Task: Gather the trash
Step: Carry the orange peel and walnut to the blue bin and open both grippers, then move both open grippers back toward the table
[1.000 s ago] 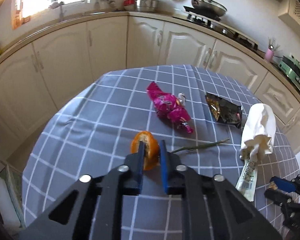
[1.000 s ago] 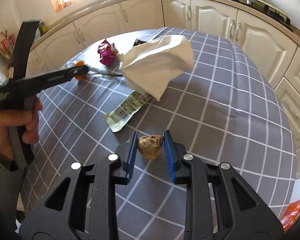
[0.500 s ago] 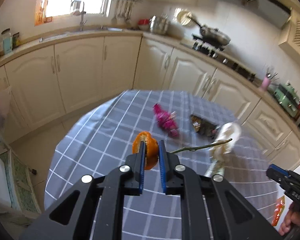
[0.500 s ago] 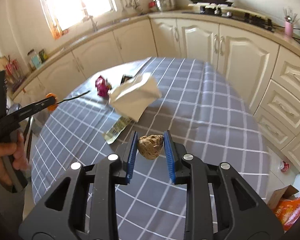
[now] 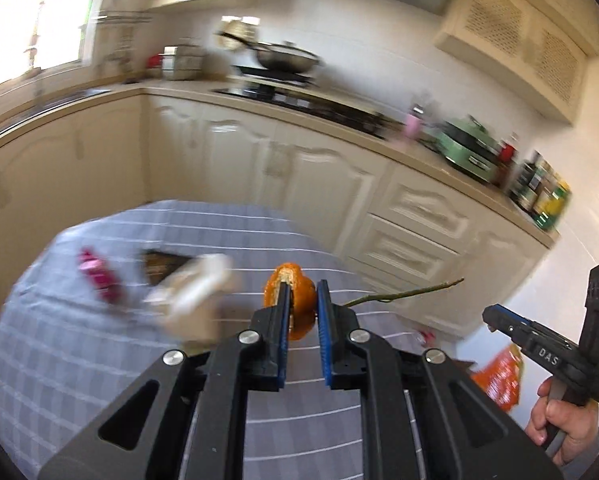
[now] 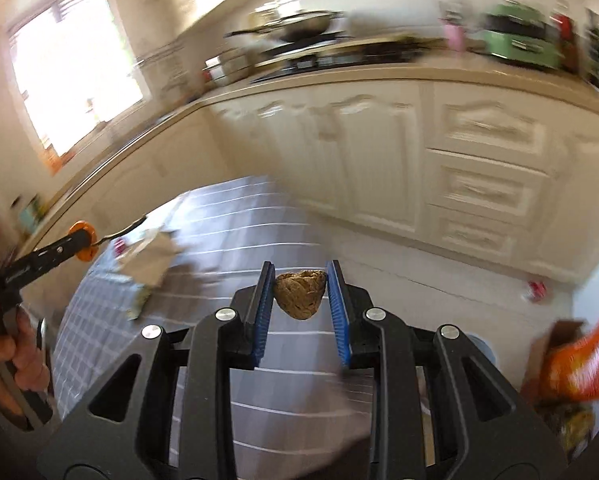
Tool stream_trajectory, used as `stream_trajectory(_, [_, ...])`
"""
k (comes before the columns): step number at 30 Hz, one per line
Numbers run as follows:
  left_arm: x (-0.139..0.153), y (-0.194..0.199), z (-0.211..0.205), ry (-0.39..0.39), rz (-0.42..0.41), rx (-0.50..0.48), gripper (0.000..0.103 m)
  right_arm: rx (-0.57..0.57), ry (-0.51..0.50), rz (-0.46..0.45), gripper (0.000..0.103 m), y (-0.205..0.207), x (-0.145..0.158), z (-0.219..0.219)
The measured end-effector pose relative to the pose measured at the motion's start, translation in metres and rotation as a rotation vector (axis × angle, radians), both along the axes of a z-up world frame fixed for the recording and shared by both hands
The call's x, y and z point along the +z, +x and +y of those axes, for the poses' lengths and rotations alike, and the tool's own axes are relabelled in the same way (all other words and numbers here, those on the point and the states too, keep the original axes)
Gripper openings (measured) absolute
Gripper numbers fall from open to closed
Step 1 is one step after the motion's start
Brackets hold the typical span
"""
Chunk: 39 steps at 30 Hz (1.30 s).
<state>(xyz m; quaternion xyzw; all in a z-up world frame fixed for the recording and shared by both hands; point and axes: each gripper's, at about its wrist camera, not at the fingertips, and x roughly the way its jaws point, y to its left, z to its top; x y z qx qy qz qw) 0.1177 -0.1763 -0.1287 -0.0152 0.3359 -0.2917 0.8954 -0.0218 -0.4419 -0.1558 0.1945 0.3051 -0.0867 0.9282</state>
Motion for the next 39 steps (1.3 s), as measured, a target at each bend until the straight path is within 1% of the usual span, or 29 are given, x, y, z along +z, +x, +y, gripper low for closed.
stream_trajectory(3, [-0.011,-0.007,-0.064,0.019,0.026,-0.103,0.012,-0.134,0.028,0.02,0.027,-0.033,-0.013,-0.049])
stream_trajectory(4, [-0.016,-0.009,-0.088,0.023,0.045,-0.142,0.012,-0.188,0.048,0.038,0.027,-0.047,-0.022,-0.07])
stream_trajectory(5, [-0.021,-0.01,-0.106,0.026,0.061,-0.164,0.012,-0.216,0.061,0.048,0.027,-0.054,-0.028,-0.082])
stream_trajectory(6, [-0.029,-0.011,-0.131,0.034,0.087,-0.193,0.012,-0.258,0.081,0.065,0.027,-0.065,-0.038,-0.098])
stream_trajectory(7, [-0.036,-0.01,-0.145,0.037,0.109,-0.209,0.012,-0.281,0.094,0.077,0.027,-0.072,-0.045,-0.108])
stream_trajectory(9, [-0.055,-0.01,-0.179,0.043,0.181,-0.248,0.012,-0.321,0.131,0.102,0.027,-0.083,-0.061,-0.129])
stream_trajectory(10, [-0.069,-0.009,-0.202,0.05,0.236,-0.27,0.012,-0.339,0.156,0.119,0.027,-0.088,-0.073,-0.139])
stream_trajectory(13, [-0.102,-0.01,-0.243,0.085,0.336,-0.304,0.012,-0.366,0.2,0.151,0.027,-0.094,-0.097,-0.155])
stream_trajectory(18, [-0.157,-0.019,-0.304,0.192,0.423,-0.328,0.012,-0.37,0.262,0.196,0.027,-0.084,-0.133,-0.174])
stream_trajectory(21, [-0.184,-0.021,-0.327,0.236,0.472,-0.321,0.012,-0.36,0.292,0.222,0.027,-0.073,-0.15,-0.179])
stream_trajectory(24, [-0.206,-0.018,-0.345,0.253,0.538,-0.306,0.012,-0.354,0.321,0.242,0.027,-0.064,-0.166,-0.185])
stream_trajectory(26, [-0.228,-0.015,-0.356,0.263,0.618,-0.294,0.012,-0.354,0.335,0.25,0.027,-0.06,-0.173,-0.188])
stream_trajectory(28, [-0.241,-0.012,-0.364,0.277,0.666,-0.29,0.013,-0.354,0.355,0.255,0.027,-0.058,-0.182,-0.192])
stream_trajectory(29, [-0.248,-0.01,-0.367,0.281,0.692,-0.302,0.018,-0.358,0.363,0.26,0.028,-0.057,-0.185,-0.194])
stream_trajectory(30, [-0.256,-0.01,-0.372,0.289,0.725,-0.319,0.028,-0.367,0.371,0.262,0.029,-0.057,-0.189,-0.196])
stream_trajectory(31, [-0.259,-0.01,-0.373,0.293,0.733,-0.319,0.06,-0.374,0.38,0.262,0.036,-0.057,-0.191,-0.198])
stream_trajectory(32, [-0.26,-0.008,-0.371,0.284,0.733,-0.305,0.079,-0.389,0.391,0.257,0.064,-0.059,-0.193,-0.201])
stream_trajectory(33, [-0.258,-0.006,-0.369,0.267,0.72,-0.29,0.081,-0.399,0.389,0.252,0.076,-0.06,-0.194,-0.203])
stream_trajectory(35, [-0.255,-0.005,-0.366,0.273,0.703,-0.29,0.083,-0.414,0.392,0.248,0.076,-0.064,-0.196,-0.205])
stream_trajectory(37, [-0.249,-0.003,-0.362,0.284,0.683,-0.291,0.084,-0.43,0.401,0.245,0.08,-0.067,-0.198,-0.205])
stream_trajectory(38, [-0.246,-0.002,-0.361,0.285,0.67,-0.291,0.084,-0.438,0.396,0.242,0.086,-0.069,-0.197,-0.205])
stream_trajectory(39, [-0.241,-0.001,-0.358,0.289,0.651,-0.289,0.085,-0.442,0.393,0.241,0.09,-0.069,-0.196,-0.205])
